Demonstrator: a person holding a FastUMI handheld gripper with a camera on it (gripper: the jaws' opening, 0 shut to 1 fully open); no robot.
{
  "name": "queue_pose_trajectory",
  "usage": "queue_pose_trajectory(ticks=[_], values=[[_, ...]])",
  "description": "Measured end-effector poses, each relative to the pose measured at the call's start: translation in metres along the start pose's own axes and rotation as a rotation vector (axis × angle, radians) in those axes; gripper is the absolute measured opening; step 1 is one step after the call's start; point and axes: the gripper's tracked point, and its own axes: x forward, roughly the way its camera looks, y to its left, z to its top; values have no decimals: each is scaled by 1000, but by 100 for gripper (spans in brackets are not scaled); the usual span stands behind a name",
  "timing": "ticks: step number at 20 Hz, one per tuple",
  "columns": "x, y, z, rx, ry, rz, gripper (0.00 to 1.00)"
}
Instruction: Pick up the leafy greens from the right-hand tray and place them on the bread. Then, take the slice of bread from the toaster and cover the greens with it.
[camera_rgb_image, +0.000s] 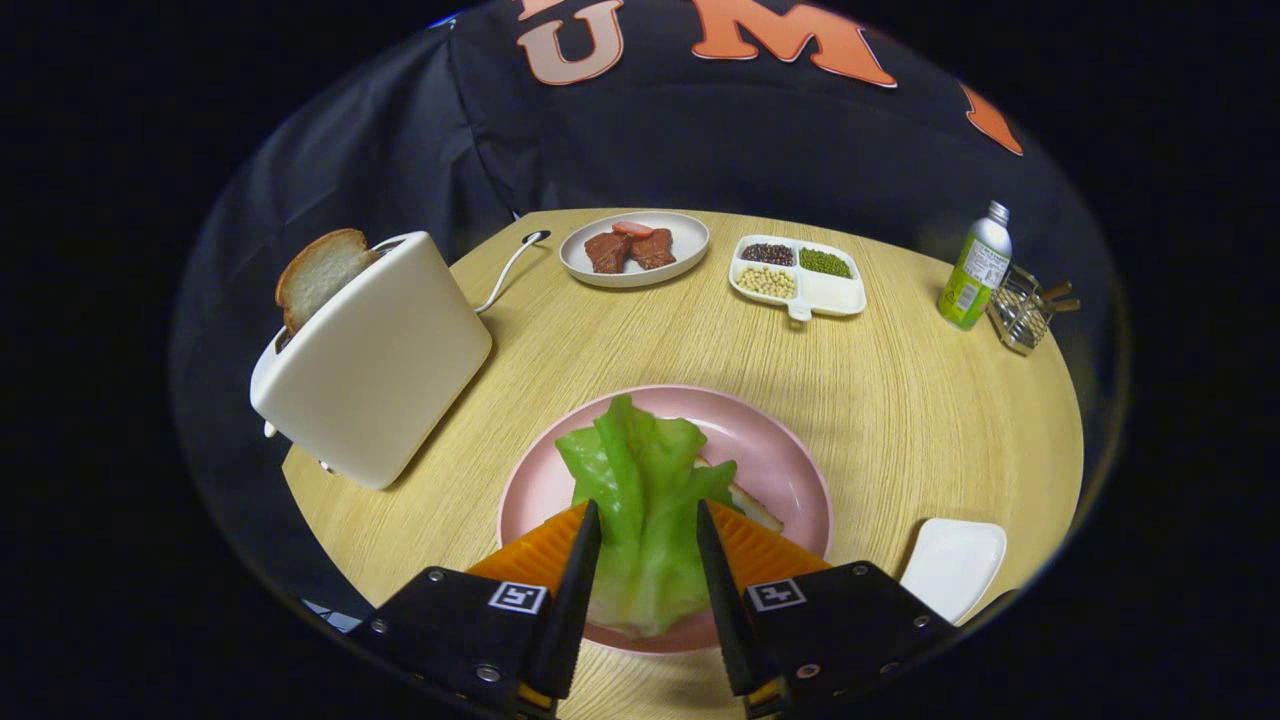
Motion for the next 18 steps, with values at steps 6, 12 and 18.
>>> queue_pose_trajectory(ticks=[6, 12, 18], values=[[-24, 19, 51, -26, -77, -19, 74], [-56, 77, 110, -63, -127, 52, 81], [-74, 147, 160, -56, -129, 143, 84]])
